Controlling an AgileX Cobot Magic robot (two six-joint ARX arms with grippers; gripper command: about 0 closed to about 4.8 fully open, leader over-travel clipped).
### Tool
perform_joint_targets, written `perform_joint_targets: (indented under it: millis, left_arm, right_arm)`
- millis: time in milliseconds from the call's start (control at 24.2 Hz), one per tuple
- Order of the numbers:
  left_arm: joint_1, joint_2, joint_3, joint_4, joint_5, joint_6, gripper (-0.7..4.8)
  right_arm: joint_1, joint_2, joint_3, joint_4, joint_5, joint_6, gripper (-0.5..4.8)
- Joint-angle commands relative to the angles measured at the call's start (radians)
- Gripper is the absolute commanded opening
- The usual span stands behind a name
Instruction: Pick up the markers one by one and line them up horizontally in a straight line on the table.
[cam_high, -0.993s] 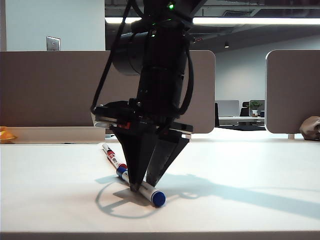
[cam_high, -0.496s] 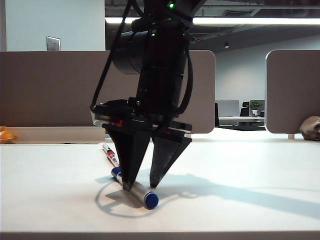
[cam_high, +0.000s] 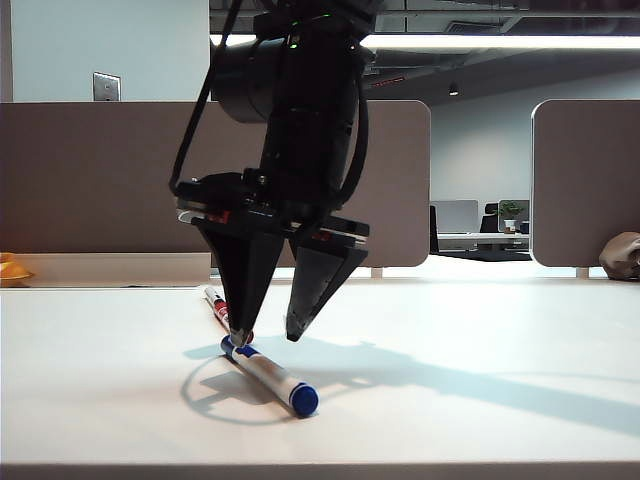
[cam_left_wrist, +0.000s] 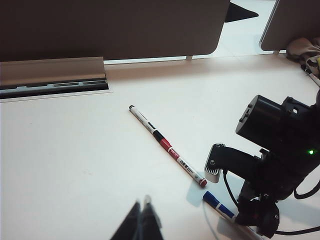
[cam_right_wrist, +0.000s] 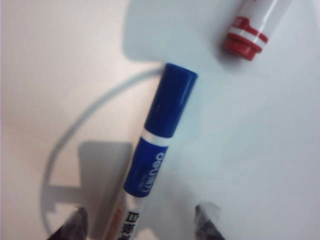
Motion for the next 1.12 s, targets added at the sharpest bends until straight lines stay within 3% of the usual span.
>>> perform_joint_targets:
  millis: [41,910,951,993,1117]
  left_arm:
    - [0.000,-0.010,0.003,0.013,-0.002,0.003,-0.04]
    - [0.000,-0.016,0.003,0.013,-0.003,0.008,-0.04]
    - [0.000,-0.016,0.003,0.013,-0.003,0.008,-0.04]
    - [0.000,-0.016,0.003,0.013,-0.003,0.008,-0.04]
    - [0.000,-0.016,0.003,0.013,-0.003,0.008,-0.04]
  right_arm:
    - [0.000,-0.005,0.005,0.013,0.002,0.000,2.77]
    - [0.028,0.071,0.010,0.119,-0.031,0.065,2.74]
    - [0.031,0.082,0.010,0.121,-0.029,0.065,2.59]
    - [0.031,0.089,0.010,0.120,-0.026,0.065,2.04]
    - [0.025,0.090,0.010,0.115,0.001,0.073,1.05]
